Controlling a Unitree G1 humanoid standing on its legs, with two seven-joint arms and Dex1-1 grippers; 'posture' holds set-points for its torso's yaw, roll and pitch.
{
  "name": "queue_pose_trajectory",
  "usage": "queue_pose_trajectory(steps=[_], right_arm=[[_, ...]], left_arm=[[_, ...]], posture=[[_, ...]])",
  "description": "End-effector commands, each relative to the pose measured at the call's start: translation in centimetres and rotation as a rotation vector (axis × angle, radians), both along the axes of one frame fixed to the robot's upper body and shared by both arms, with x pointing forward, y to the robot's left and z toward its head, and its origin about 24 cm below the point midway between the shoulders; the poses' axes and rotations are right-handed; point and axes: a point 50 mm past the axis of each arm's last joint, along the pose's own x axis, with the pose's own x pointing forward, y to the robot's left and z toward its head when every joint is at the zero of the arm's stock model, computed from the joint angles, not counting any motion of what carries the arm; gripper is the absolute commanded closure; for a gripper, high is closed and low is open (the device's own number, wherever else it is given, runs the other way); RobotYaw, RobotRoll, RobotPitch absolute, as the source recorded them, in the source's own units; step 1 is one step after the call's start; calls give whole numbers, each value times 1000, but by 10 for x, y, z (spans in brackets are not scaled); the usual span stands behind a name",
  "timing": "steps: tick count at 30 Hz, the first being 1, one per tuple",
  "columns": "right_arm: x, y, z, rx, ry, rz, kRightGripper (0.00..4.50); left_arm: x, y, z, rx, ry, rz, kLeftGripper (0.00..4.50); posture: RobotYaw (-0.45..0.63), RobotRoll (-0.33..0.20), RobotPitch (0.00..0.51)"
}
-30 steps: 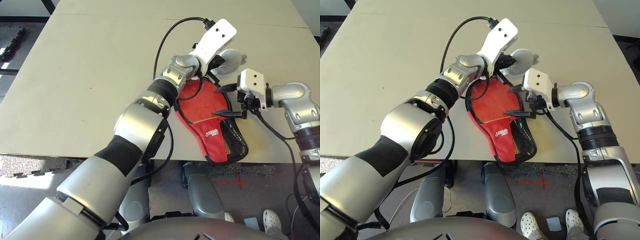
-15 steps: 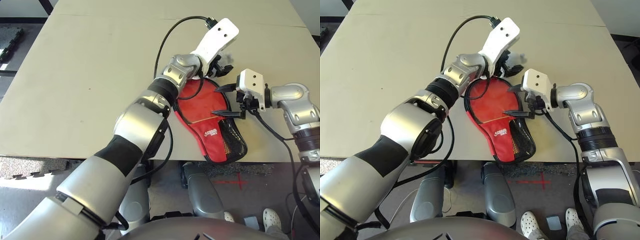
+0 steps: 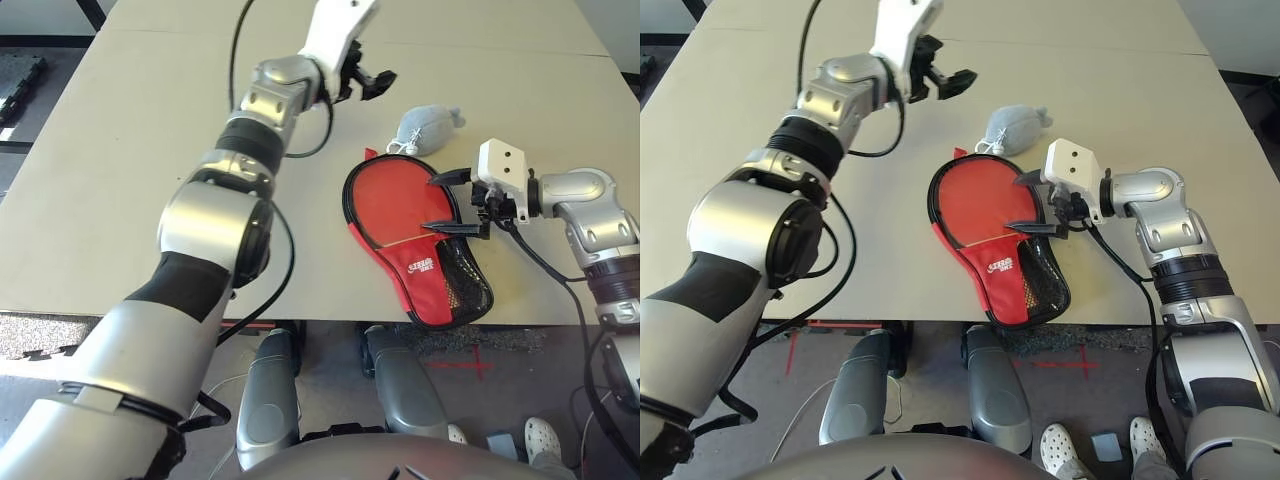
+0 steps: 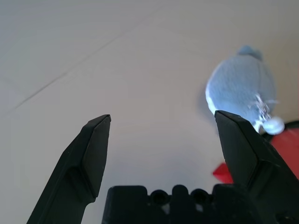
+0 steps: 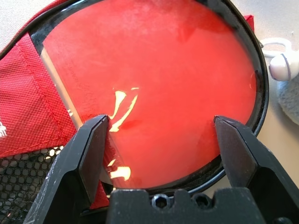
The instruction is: Store the ping-pong paddle in its case and zip it.
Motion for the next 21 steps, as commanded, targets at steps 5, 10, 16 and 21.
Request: queue_pose_trajectory(steps=[5, 10, 16, 21], right_arm=[[-20, -4, -70, -156, 281, -8, 0], [-18, -4, -70, -159, 283, -8, 0], [-16, -4, -69, -161, 283, -6, 0], [-15, -4, -68, -161, 280, -6, 0]], left_arm=[[-46, 11, -17, 18, 34, -112, 45], [-80, 0, -27, 16, 69, -193, 45], [-97, -22, -42, 6, 109, -237, 45], [-109, -39, -65, 30, 181, -281, 45]], posture=[[-62, 0, 311], [-51, 0, 314], [-50, 0, 313], [-57, 0, 311]])
